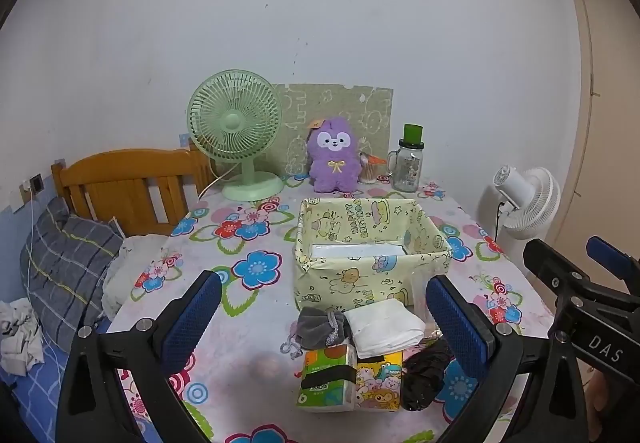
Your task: Organize soft objects
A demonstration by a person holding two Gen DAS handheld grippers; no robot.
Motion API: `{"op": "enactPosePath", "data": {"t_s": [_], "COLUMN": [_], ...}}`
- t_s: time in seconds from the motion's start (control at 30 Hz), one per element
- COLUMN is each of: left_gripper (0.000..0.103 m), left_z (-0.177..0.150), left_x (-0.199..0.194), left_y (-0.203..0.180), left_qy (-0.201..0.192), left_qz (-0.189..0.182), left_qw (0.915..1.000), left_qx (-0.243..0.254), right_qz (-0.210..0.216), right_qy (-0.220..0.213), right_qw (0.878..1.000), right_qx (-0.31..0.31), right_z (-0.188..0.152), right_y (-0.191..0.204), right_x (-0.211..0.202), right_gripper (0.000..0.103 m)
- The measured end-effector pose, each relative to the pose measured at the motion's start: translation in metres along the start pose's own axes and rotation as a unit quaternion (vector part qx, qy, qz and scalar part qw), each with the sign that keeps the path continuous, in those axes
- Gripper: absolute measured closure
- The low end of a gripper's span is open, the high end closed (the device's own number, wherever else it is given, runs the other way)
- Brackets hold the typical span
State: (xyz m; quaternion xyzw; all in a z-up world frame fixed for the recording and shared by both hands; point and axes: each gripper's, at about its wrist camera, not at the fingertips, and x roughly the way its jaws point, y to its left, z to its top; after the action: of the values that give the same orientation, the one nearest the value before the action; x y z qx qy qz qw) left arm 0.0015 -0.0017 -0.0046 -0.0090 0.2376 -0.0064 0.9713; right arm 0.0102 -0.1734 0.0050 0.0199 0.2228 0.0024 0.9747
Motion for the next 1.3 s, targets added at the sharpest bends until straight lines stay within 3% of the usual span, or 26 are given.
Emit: {"op": "enactPosePath", "data": {"t_s": [1.3], "left_gripper": [0.0], "left_z": [0.0016], "left_x": [0.0028], "left_y": [0.0012], "left_qy": [0.001], "left_qz": [-0.002], "left_qw": [1.0], "left_qx": [-0.006], "right_qz": [0.004], "right_qy": [-0.009], "right_qw": [1.0], "right_qx": [0.004], "right_z": [0.0019], "right_y": [-0.0013], "right_x": [-0.0022], "right_gripper": [0.001]}}
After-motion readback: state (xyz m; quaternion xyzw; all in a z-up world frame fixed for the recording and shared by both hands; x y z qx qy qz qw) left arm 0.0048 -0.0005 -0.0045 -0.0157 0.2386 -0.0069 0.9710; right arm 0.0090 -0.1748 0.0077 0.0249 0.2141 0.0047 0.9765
